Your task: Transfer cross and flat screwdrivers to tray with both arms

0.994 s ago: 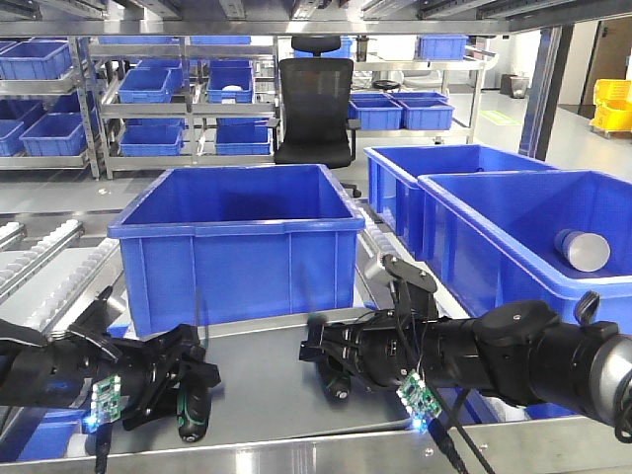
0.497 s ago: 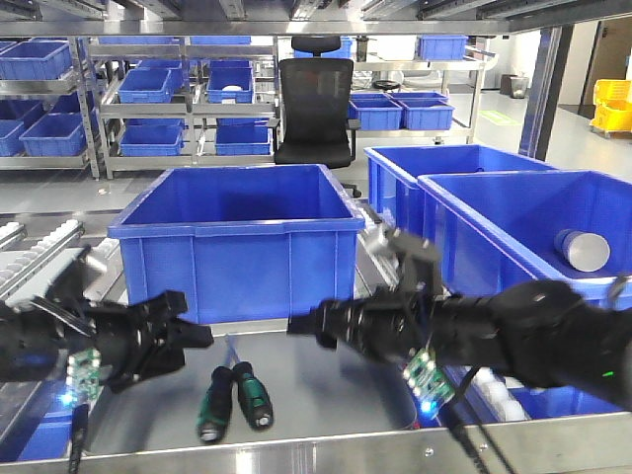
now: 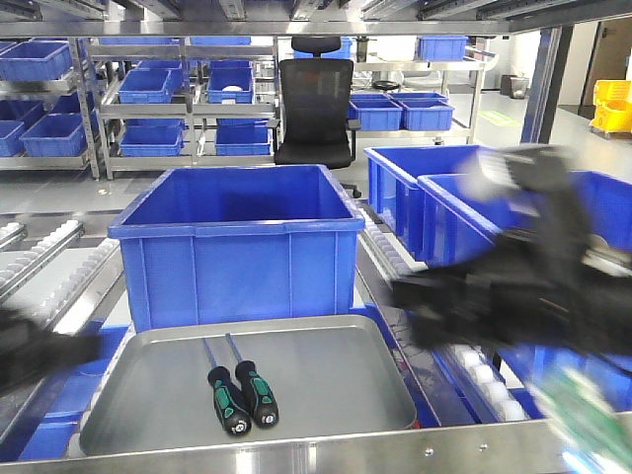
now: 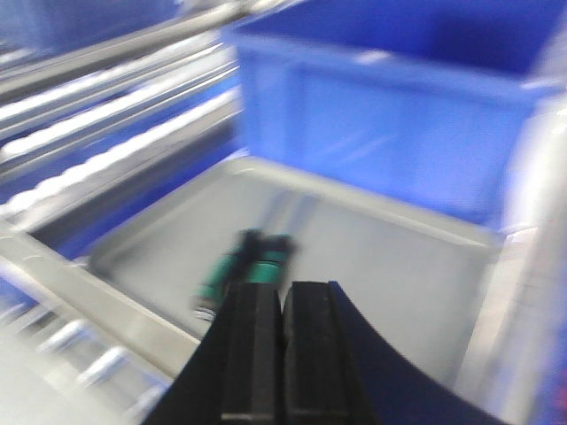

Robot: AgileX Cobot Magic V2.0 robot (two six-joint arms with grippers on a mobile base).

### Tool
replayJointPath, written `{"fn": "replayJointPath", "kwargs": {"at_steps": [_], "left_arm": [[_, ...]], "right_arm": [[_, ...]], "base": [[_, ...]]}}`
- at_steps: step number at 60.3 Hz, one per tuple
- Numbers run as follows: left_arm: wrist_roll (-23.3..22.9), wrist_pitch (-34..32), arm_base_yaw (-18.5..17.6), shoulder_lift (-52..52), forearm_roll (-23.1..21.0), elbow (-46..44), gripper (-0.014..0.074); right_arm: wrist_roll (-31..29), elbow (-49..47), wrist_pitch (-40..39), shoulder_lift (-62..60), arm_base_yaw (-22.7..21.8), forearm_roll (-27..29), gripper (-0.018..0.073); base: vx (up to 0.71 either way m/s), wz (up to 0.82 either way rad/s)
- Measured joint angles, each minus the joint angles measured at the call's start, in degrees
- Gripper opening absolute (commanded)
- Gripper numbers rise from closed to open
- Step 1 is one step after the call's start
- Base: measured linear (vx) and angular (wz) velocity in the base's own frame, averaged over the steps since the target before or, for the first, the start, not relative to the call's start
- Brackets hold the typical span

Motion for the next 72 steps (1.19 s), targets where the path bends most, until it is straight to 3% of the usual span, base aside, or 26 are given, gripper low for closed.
{"fn": "replayJointPath", "kwargs": {"at_steps": [8,16,25,33,62,72], "left_arm": [[-8.10,-4.01,0.00,-18.64,13.73,11.32,0.0004],[-16.82,-5.83,0.00,-38.13,23.19,20.81,0.0004],[-25.08,-4.94,0.00,-49.18,31.10,26.45,0.0004],[-26.49,-2.39,0.00,-50.74,33.31,27.43,0.0004],[-26.77,-0.20,0.00,-50.74,33.64,27.85,0.0004],[-25.64,-8.55,1.24,-53.39,34.66,36.58,0.0004]], "right_arm": [[3.52,13.43,-9.02,-15.49,0.00,-4.28,-0.0009],[4.19,26.48,-16.10,-29.49,0.00,-4.67,-0.0009],[4.51,35.66,-21.37,-37.81,0.00,-4.42,-0.0008],[4.56,37.27,-23.03,-38.90,0.00,-4.01,-0.0008],[4.56,37.27,-23.08,-38.90,0.00,-3.83,-0.0008],[4.56,37.27,-23.14,-38.90,0.00,-3.83,-0.0008]], "base": [[0.00,0.00],[0.00,0.00],[0.00,0.00],[0.00,0.00],[0.00,0.00],[0.00,0.00]]}}
